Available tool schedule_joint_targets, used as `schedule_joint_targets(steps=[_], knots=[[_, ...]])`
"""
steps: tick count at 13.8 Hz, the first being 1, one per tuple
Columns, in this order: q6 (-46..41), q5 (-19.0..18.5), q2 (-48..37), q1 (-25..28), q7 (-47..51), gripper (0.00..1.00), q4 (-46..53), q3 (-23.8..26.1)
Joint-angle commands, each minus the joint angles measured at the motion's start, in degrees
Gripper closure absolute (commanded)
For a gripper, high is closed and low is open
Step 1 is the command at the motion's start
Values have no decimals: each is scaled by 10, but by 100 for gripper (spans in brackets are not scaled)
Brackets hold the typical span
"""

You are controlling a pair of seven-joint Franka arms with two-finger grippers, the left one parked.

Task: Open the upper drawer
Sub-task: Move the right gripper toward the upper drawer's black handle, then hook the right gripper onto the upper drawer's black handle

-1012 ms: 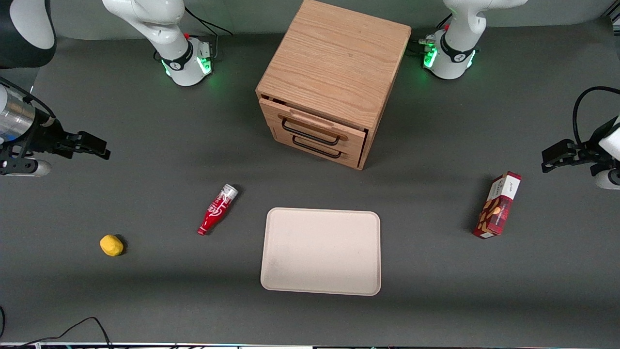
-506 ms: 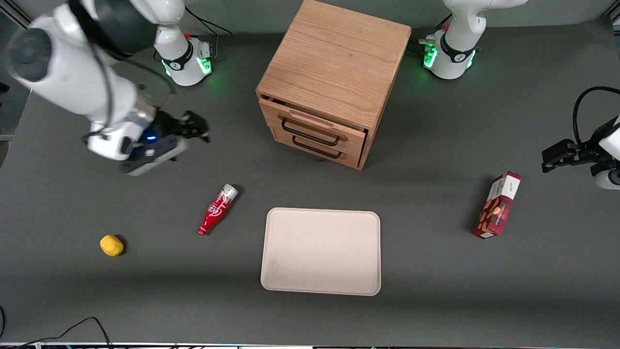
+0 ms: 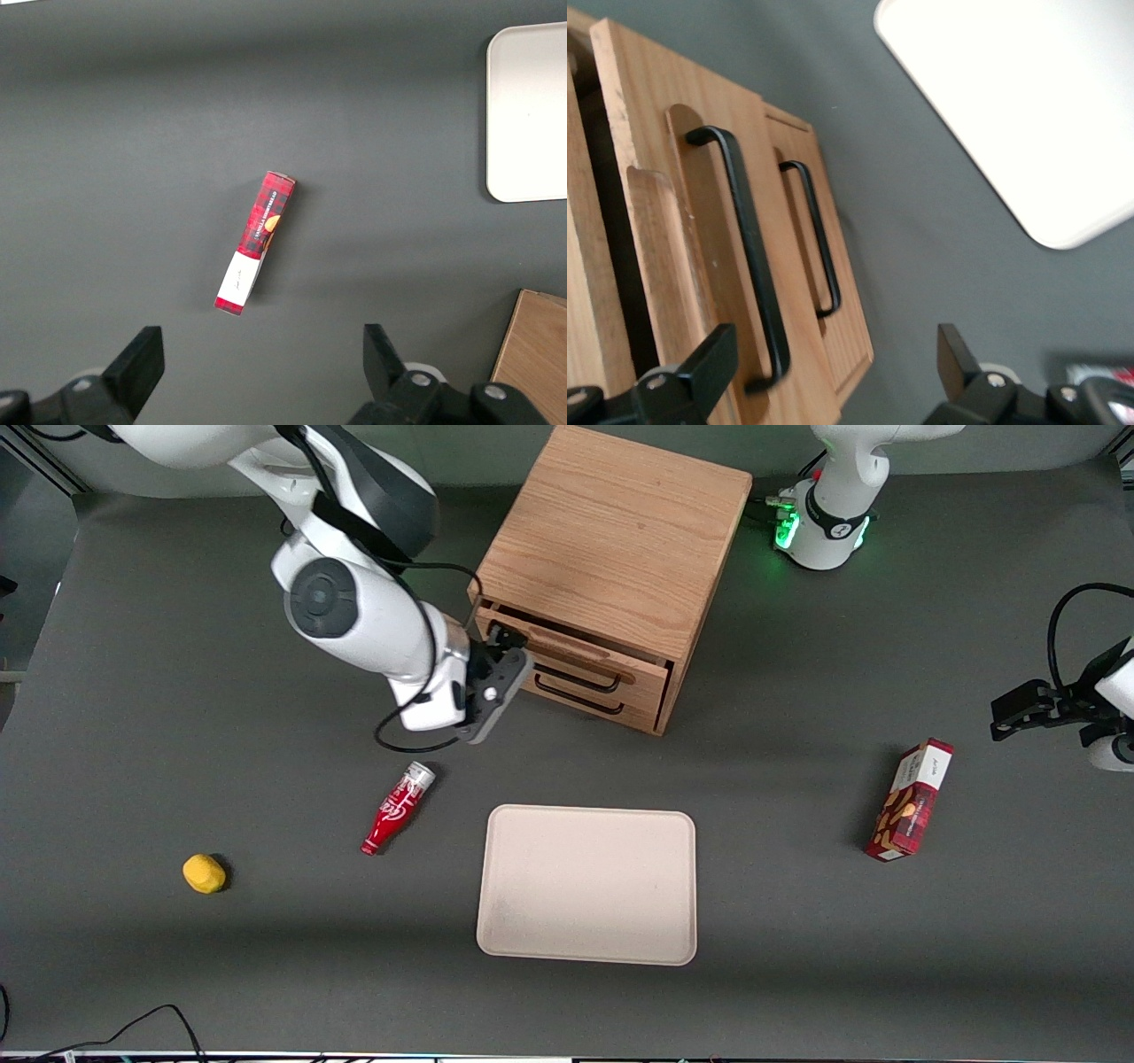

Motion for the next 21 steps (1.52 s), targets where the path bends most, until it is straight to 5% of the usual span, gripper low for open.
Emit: schedule_joint_targets(steps=[1,14,21], knots=[[19,-36,46,37,-11,0,23,4],[94,-106,90,60,-21,0,8,-22],[120,-110,86,70,-25,0,15,-74]])
